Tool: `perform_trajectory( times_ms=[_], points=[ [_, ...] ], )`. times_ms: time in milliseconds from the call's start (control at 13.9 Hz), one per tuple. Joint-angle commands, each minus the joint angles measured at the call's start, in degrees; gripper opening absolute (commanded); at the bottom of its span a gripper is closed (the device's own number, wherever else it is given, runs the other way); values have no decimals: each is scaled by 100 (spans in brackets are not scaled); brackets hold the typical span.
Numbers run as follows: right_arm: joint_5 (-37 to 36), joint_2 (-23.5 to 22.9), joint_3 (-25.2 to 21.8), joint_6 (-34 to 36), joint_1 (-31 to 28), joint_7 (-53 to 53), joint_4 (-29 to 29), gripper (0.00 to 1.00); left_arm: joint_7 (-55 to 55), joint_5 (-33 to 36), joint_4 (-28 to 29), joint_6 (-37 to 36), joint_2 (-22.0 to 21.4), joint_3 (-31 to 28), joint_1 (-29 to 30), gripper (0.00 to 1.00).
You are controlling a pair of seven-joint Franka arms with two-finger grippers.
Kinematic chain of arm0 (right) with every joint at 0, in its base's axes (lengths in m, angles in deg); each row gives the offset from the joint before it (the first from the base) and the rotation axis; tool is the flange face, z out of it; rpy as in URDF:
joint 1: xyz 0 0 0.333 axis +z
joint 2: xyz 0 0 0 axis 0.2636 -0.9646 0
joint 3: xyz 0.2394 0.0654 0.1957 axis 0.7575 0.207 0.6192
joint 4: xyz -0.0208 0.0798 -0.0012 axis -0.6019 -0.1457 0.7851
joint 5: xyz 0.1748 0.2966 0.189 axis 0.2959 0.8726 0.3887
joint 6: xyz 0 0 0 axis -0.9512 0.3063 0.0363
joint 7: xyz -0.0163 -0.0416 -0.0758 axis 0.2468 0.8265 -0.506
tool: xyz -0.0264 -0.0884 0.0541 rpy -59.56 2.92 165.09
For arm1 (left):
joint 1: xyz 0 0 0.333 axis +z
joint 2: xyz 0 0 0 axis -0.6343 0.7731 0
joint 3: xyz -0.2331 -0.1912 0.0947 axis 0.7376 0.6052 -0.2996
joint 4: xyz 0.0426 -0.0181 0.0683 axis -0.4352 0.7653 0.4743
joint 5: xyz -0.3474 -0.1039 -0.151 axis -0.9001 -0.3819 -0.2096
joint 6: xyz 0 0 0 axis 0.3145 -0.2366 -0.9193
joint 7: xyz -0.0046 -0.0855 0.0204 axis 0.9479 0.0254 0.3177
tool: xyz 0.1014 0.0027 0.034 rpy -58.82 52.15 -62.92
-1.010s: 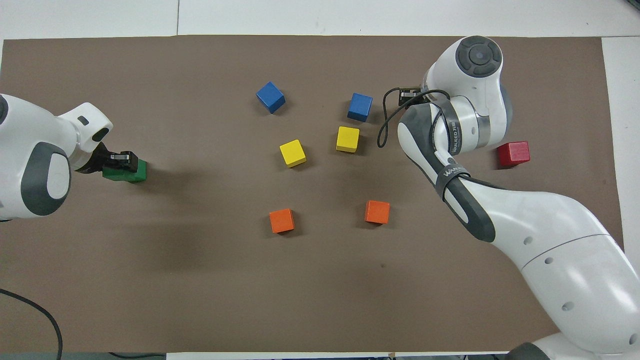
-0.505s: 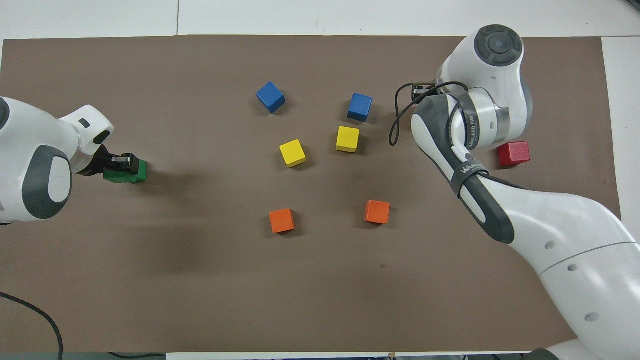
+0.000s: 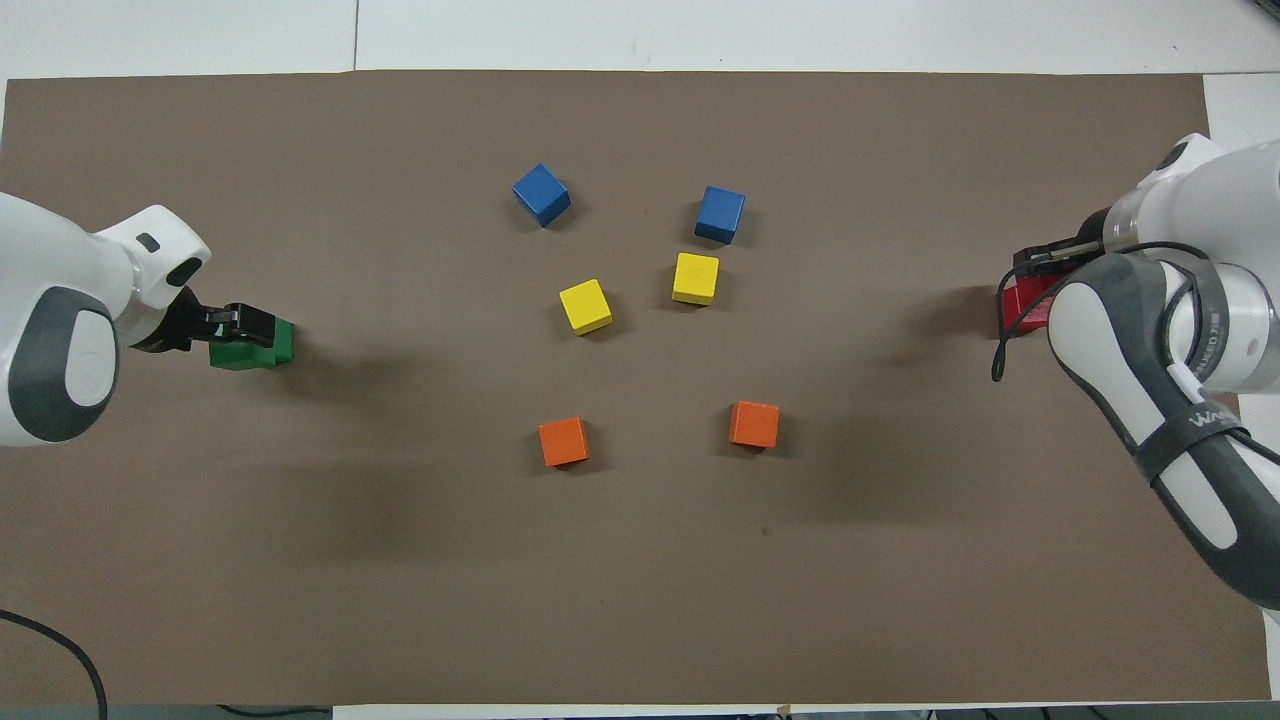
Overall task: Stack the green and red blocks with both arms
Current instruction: 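Lower the red cube onto the red cube and open the right gripper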
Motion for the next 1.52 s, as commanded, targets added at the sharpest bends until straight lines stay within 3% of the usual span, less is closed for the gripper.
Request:
perform_trajectory(
  times_ms=[0,216,361,649,938,1010,1299,1443],
  points=[
    [4,219,87,-319,-83,149,404,0,65,-95,-755,-1094,-95,-40,-78,100],
    [4,245,87,-337,-153,237,447,0,29,-104,-908,-2011,-541,-5,-61,100],
    [13,263,87,-380,-205,272,518,0,20,-104,-556,-1978,-911,4,-70,100],
    [196,307,87,-495,-250,229,650,3,-278,-104,-503,-1951,-1018,-49,-254,100],
    [259,307,87,-495,-258,202,624,96,-278,-104,-467,-1977,-1036,-40,-307,100],
    [259,307,87,-495,-259,202,623,100,-278,-104,-485,-1986,-1027,-40,-307,100],
    [259,298,87,-285,-180,211,344,100,-270,-113,-502,-2039,-1071,-58,-307,100],
    [242,377,96,493,-40,211,-261,100,-270,-113,-502,-2074,-1114,-58,-316,100]
  ],
)
